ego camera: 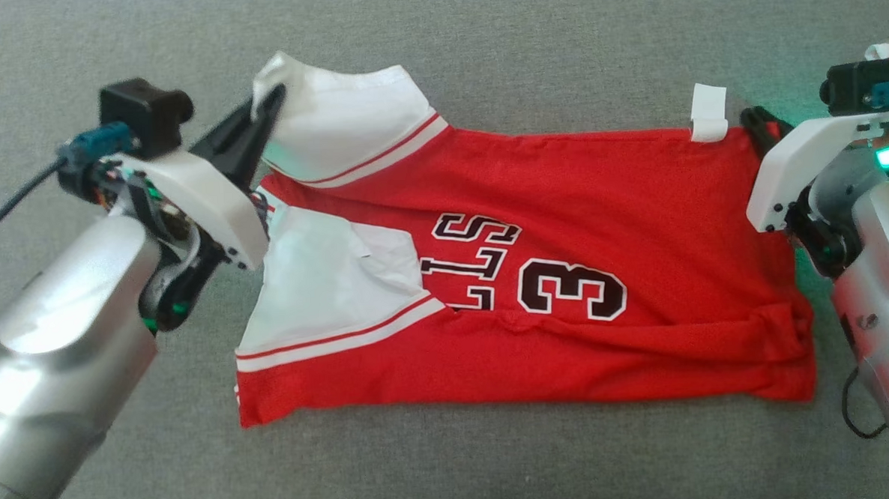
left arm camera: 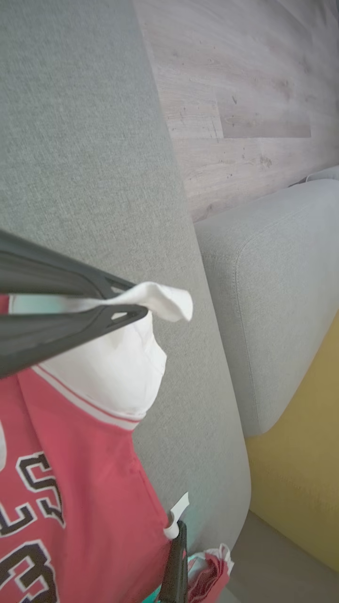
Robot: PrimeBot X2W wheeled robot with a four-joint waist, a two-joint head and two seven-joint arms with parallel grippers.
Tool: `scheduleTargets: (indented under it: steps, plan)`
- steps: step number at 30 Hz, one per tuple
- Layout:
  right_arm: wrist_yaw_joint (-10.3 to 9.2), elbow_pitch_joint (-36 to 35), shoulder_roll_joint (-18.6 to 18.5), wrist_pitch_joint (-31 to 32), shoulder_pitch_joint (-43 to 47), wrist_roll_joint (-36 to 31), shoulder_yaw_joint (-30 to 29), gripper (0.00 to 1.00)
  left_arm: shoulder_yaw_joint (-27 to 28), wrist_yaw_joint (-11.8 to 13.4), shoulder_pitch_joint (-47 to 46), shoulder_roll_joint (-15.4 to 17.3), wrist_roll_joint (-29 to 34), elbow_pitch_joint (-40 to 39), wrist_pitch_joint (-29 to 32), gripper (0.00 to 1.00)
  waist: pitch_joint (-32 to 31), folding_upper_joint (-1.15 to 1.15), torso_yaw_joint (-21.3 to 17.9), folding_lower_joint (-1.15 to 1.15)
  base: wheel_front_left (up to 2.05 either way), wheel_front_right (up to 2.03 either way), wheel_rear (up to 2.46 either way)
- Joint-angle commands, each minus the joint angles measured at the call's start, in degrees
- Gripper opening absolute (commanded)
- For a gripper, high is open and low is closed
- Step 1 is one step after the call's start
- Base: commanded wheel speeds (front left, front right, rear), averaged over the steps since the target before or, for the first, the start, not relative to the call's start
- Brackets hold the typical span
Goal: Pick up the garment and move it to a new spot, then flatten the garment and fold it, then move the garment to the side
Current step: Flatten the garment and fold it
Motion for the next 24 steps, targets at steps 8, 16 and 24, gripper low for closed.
scheduleTargets:
  steps: [8,16,24]
  plan:
    - [-0.04,-5.2,-1.4,-3.0,-4.6,5.7,3.3,0.0,4.4,0.9,-5.0,2.2,-0.5,2.6,-1.9,0.0,0.4,0.0,-1.3,0.0,0.0,0.0,0.0]
    - [-0.04,-6.6,-2.1,-6.5,-11.6,9.1,4.2,0.0,5.8,0.5,-11.4,-0.1,0.5,9.1,-4.6,0.0,1.9,0.0,-2.0,0.0,0.0,0.0,0.0]
    - [-0.04,-3.5,-0.5,-9.6,-18.1,9.3,4.9,0.0,6.2,-1.2,-17.9,-3.2,2.2,17.1,-10.7,0.0,3.1,0.0,-2.2,0.0,0.0,0.0,0.0]
